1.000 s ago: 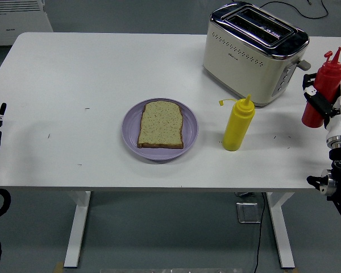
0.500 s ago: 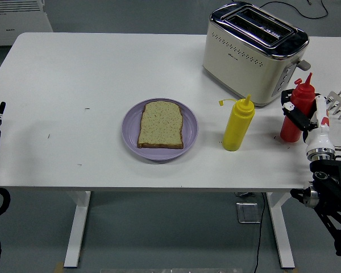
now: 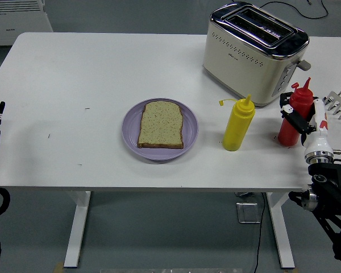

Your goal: Pick up the cup,pour liquid into bread,place the cup on the desk

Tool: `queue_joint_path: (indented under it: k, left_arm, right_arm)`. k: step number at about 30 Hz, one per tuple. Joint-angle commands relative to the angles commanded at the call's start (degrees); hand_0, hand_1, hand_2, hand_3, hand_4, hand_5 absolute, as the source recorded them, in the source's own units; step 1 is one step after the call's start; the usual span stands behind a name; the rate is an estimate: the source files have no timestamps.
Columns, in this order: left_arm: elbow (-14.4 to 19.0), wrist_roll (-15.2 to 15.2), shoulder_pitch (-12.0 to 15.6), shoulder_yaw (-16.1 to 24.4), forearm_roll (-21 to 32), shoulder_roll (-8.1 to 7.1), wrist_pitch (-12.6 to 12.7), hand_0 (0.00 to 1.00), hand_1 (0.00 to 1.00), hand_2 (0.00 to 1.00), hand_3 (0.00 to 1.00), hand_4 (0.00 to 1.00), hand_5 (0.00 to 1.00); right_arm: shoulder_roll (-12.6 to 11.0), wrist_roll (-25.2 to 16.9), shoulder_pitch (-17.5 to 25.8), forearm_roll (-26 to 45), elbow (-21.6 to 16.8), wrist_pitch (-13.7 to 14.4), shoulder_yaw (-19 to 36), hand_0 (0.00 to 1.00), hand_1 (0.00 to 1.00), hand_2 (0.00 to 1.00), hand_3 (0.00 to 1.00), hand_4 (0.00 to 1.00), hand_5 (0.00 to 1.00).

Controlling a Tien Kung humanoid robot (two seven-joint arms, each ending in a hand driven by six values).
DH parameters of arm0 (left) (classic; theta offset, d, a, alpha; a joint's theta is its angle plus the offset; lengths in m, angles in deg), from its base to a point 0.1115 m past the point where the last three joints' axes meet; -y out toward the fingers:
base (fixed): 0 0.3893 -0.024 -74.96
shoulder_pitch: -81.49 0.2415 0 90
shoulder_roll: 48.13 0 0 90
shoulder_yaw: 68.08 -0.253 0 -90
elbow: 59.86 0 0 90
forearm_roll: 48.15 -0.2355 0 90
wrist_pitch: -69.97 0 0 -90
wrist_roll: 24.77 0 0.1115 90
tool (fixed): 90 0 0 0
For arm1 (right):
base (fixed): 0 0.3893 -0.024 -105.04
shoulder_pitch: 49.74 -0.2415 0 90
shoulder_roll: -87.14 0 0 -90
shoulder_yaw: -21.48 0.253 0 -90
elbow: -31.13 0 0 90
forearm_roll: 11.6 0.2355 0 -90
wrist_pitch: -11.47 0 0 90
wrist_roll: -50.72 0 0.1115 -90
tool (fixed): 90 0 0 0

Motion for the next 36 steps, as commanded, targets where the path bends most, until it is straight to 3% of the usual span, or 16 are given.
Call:
queue_joint_path:
  k: [13,14,19,20,26,27,32,33,36]
  left_arm:
    - [0.00,-0.02,-0.08,0.08,-0.01,0.00,0.03,0.783,0.735,0.729,0.681,0.555,0.996]
    - [0.00,-0.03,-0.09,0.07,-0.02,0.00,0.03,0.783,0.735,0.728,0.681,0.557,0.998]
    - [0.02,-0.04,-0.13,0.03,-0.01,0.00,0.02,0.783,0.735,0.728,0.681,0.557,0.998]
    - [0.02,-0.04,-0.12,0.04,-0.01,0.00,0.04,0.782,0.735,0.727,0.680,0.557,0.997]
    - [0.04,-0.06,-0.13,-0.13,-0.03,0.00,0.02,0.782,0.735,0.728,0.680,0.558,0.998]
    - [0.04,-0.06,-0.12,-0.17,-0.03,0.00,0.03,0.782,0.735,0.728,0.680,0.558,0.998]
    - [0.05,-0.08,-0.04,-0.29,-0.05,0.00,0.03,0.782,0.735,0.728,0.680,0.558,0.998]
    - [0.04,-0.08,-0.02,-0.32,-0.06,0.00,0.03,0.783,0.735,0.727,0.680,0.558,0.998]
    - [0.04,-0.09,-0.02,-0.44,-0.07,0.00,0.02,0.783,0.735,0.727,0.680,0.558,0.998]
  right_arm:
    - [-0.75,-1.13,2.59,-0.75,-1.66,0.08,1.20,0.305,0.303,0.394,0.424,0.644,0.191]
    - [-0.83,-1.34,2.91,-0.86,-1.71,-0.05,1.35,0.444,0.449,0.462,0.481,0.670,0.185]
    - [-1.07,-1.57,4.30,-2.11,-1.96,-1.11,2.24,0.444,0.449,0.462,0.481,0.670,0.185]
    - [-1.17,-1.35,4.62,-2.66,-2.03,-1.70,2.47,0.762,0.703,0.709,0.779,0.762,0.260]
    - [-1.50,-0.99,6.06,-4.12,-2.20,-3.38,3.74,0.762,0.703,0.709,0.779,0.762,0.260]
    - [-1.58,-1.11,6.42,-4.11,-2.36,-3.62,4.07,0.917,0.834,0.920,0.998,0.849,0.293]
    - [-1.88,-1.65,7.89,-4.11,-3.23,-4.18,5.80,0.917,0.834,0.920,0.998,0.849,0.293]
    - [-2.00,-1.71,8.32,-4.23,-3.45,-4.48,6.36,0.949,0.884,0.976,0.998,0.871,0.297]
    - [-2.46,-2.02,9.25,-4.24,-4.05,-5.62,7.53,0.949,0.884,0.976,0.998,0.871,0.297]
